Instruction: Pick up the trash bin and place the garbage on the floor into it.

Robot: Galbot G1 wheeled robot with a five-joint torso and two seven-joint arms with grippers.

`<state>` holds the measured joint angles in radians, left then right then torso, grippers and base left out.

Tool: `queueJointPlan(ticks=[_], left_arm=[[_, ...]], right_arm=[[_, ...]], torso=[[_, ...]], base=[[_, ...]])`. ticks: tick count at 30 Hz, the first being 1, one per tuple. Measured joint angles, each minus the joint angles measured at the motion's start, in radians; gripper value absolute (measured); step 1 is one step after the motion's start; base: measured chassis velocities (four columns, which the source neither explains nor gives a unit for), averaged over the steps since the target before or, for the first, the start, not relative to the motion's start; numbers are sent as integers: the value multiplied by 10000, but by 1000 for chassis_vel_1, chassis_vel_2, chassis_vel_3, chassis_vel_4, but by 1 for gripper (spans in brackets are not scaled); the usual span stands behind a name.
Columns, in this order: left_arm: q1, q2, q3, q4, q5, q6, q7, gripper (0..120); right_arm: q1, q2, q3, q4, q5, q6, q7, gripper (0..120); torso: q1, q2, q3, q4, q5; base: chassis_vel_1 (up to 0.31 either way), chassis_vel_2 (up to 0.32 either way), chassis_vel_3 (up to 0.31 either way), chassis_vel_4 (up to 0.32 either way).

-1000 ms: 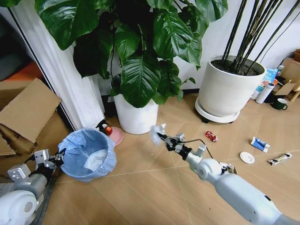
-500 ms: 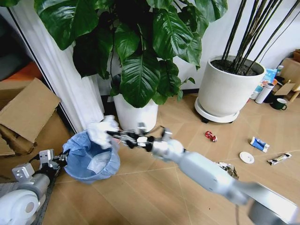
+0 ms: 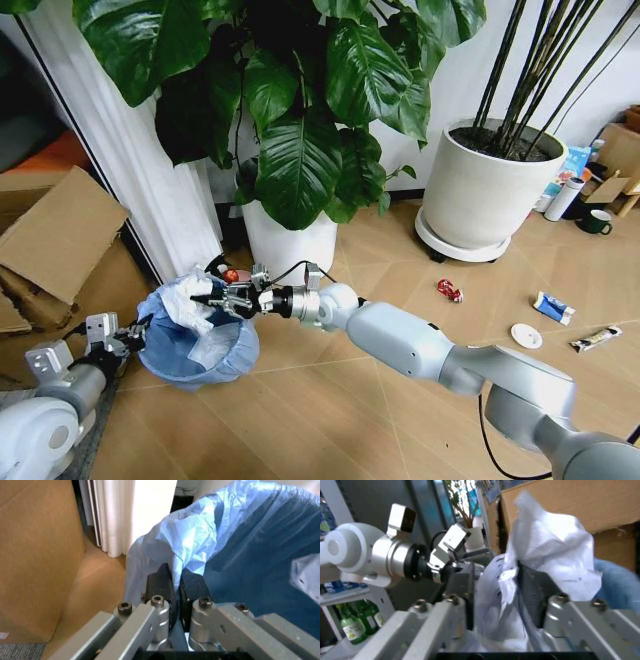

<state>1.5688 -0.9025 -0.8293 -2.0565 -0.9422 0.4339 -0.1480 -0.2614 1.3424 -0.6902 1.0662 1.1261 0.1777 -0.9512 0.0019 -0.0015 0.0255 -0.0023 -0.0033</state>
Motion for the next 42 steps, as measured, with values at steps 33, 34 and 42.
queueJointPlan(ticks=[33, 34, 42], left_arm=[[-116, -99, -133, 166, -184, 55, -165, 0], [-116, -99, -133, 166, -184, 55, -165, 0], [-91, -127, -183, 174, -110, 35, -128, 0]], right_arm=[[-2128, -3739, 1185, 1684, -474, 70, 3828, 100], [-2128, -3739, 1185, 1684, -474, 70, 3828, 100], [-5846, -4559, 4948, 2417, -2259, 253, 7356, 100]], torso=[[-1, 0, -1, -4, 5], [-1, 0, -1, -4, 5], [-2, 1, -2, 2, 8]], base=[[0, 0, 0, 0], [0, 0, 0, 0], [0, 0, 0, 0]])
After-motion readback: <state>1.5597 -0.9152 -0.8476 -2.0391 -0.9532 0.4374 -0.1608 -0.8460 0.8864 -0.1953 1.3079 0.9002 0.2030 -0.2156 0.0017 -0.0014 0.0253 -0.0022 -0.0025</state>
